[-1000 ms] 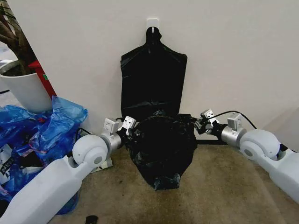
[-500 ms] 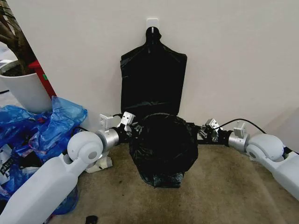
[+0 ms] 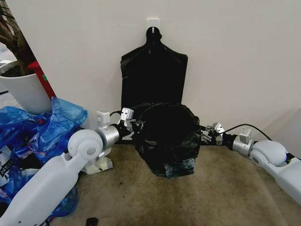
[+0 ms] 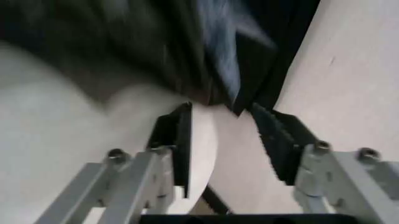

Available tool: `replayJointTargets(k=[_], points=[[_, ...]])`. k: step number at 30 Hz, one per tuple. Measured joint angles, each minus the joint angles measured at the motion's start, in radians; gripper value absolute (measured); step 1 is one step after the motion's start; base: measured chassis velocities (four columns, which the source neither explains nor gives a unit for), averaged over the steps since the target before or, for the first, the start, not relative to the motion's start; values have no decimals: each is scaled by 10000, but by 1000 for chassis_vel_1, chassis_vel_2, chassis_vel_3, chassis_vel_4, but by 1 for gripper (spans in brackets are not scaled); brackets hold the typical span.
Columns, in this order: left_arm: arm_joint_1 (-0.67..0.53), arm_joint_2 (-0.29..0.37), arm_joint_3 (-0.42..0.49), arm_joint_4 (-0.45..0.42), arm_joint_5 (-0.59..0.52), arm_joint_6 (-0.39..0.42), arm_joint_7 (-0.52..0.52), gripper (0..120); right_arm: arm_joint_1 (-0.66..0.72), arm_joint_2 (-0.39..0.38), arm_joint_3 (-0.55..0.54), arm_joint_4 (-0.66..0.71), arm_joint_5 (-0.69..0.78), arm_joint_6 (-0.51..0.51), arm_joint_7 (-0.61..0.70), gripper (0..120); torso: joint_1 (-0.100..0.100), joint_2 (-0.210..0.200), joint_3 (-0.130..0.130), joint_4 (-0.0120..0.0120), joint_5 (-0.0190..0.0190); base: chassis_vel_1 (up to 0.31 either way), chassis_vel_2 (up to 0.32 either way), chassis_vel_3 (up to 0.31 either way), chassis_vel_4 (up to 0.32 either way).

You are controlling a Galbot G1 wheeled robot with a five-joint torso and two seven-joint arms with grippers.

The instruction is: Place the garbage bag over the trash bin.

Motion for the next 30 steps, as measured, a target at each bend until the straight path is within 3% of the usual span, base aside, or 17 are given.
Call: replayJointTargets(k=[8, 13, 18, 27, 30], points=[[557, 91, -100, 126, -78, -1, -288, 1, 38, -95, 181, 108, 191, 99, 217, 63, 0, 0, -1, -3, 1, 0, 0, 0, 0], [995, 112, -202, 150, -541, -4, -1106, 1, -23, 86, 242, 3, 897, 132, 282, 81, -1, 0, 0, 1, 6, 0, 0, 0, 0], [878, -43, -126, 441, -1033, -4, -1618, 1, -749, 157, 1005, 215, 1779, 4, 387, 98, -1, 0, -1, -6, -2, 0, 0, 0, 0], [597, -41, -105, 645, -1413, 10, -1657, 1, -1673, 353, 1927, 263, 2727, -109, 278, 100, -1, 0, 0, 1, 0, 0, 0, 0, 0], [554, -89, -150, 726, -1508, 9, -1708, 1, -2429, 290, 2578, 667, 3747, -300, 308, 100, -1, 0, -1, -2, 0, 0, 0, 0, 0]])
